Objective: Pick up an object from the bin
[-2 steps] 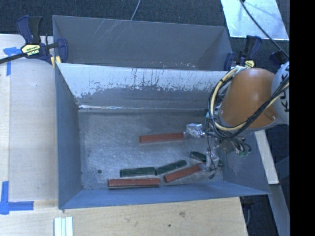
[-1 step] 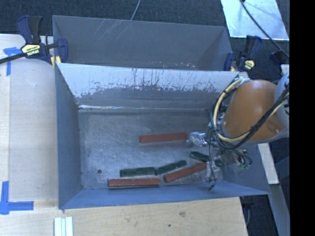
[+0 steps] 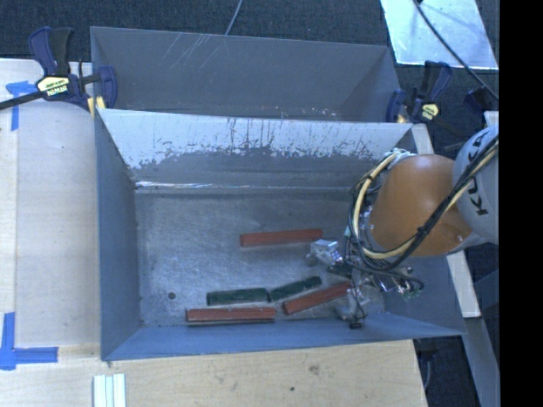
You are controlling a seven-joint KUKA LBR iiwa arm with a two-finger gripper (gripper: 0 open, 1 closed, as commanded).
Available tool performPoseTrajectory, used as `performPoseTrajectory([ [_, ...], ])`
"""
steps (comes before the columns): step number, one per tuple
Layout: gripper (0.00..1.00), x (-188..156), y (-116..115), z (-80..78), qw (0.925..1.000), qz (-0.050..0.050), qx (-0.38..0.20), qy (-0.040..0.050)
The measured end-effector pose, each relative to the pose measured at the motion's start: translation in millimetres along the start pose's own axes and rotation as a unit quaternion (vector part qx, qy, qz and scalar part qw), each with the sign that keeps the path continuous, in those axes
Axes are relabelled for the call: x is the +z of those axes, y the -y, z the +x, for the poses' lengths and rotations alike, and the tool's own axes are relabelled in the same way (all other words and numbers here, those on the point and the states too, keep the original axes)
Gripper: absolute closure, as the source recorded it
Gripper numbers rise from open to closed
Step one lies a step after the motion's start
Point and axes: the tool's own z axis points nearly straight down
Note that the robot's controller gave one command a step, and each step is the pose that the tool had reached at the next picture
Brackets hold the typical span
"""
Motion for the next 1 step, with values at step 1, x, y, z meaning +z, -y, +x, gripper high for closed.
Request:
performPoseTrajectory([
  [1, 1.00, 5.1, 15.7, -26.8, 0.9996, 0.000, 0.027, 0.0004],
])
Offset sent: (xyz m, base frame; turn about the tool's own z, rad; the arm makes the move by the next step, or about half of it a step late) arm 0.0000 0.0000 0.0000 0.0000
